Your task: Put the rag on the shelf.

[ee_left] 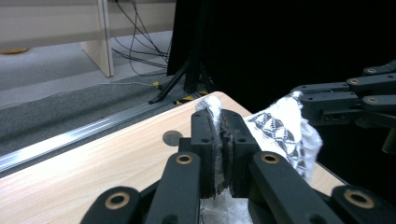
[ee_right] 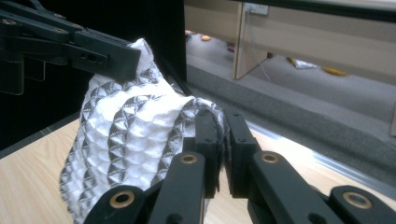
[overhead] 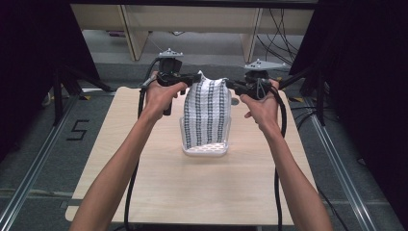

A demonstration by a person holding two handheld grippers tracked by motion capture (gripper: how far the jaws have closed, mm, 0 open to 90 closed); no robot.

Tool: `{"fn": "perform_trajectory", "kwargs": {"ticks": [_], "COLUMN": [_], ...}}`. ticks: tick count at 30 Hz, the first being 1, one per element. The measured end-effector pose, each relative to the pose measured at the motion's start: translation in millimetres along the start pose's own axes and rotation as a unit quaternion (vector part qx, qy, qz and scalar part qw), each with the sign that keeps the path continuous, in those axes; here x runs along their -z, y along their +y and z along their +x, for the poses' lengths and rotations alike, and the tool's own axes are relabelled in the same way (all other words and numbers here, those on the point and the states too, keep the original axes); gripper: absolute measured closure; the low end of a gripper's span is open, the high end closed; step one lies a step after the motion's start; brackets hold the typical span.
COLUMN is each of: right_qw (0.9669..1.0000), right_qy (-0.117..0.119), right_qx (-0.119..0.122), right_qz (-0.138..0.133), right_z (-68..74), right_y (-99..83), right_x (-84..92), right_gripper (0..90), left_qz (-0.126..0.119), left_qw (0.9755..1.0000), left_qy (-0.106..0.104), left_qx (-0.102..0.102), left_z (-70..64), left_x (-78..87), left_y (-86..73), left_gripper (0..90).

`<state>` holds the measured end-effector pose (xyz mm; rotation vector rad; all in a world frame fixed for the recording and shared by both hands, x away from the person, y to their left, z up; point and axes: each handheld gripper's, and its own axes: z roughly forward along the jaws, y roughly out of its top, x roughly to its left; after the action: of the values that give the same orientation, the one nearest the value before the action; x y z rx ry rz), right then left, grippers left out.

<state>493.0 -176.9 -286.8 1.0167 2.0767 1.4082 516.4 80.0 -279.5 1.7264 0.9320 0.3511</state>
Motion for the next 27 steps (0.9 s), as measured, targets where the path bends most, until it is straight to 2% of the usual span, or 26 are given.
{"fn": "perform_trajectory", "kwargs": {"ticks": [2,5,6,9,11,17,20,22,25,26,27], "right_qw": [1.0000,0.9999,0.9995,0.9994,0.9989,0.9972,0.9968,0.9960,0.9950,0.9944,0.9924], "right_qy": [-0.004,-0.001,-0.004,-0.009,-0.006,-0.005,-0.002,-0.003,-0.011,-0.013,-0.012], "right_qx": [-0.006,-0.005,-0.019,-0.016,-0.029,-0.035,-0.039,-0.042,-0.045,-0.054,-0.065], "right_qz": [0.005,0.012,0.024,0.029,0.038,0.065,0.070,0.079,0.089,0.090,0.104], "right_z": [-5.0,-9.7,-10.5,-16.5,-19.6,-23.4,-24.5,-25.8,-27.8,-28.5,-32.2], "right_y": [-2.4,-3.8,-5.2,-10.0,-13.3,-19.1,-22.0,-25.0,-31.0,-33.4,-38.3], "right_x": [-9.7,-16.9,-21.1,-30.5,-36.9,-52.0,-58.1,-62.7,-66.9,-67.4,-69.4], "right_gripper": [86.3,86.2,86.2,86.0,85.9,84.6,83.5,81.6,78.0,76.2,65.8], "left_qz": [0.005,0.011,0.011,0.011,0.014,0.030,0.037,0.039,0.047,0.051,0.056], "left_qw": [0.9999,0.9998,0.9998,0.9996,0.9993,0.9986,0.9982,0.9979,0.9974,0.9972,0.9967], "left_qy": [0.003,0.007,0.007,0.008,0.010,0.012,0.012,0.020,0.023,0.026,0.029], "left_qx": [0.011,0.016,0.017,0.025,0.032,0.042,0.046,0.047,0.049,0.049,0.051], "left_z": [8.2,13.2,14.0,19.8,24.0,34.5,38.4,41.2,44.7,45.3,45.9], "left_x": [-8.6,-15.5,-16.7,-25.0,-30.8,-38.0,-39.5,-40.7,-42.5,-43.1,-43.7], "left_y": [-3.7,-5.8,-6.1,-12.0,-17.6,-30.5,-34.5,-38.1,-41.9,-42.7,-43.6], "left_gripper": [83.9,83.8,83.7,83.7,83.4,82.7,82.4,81.4,74.4,72.2,62.4]}}
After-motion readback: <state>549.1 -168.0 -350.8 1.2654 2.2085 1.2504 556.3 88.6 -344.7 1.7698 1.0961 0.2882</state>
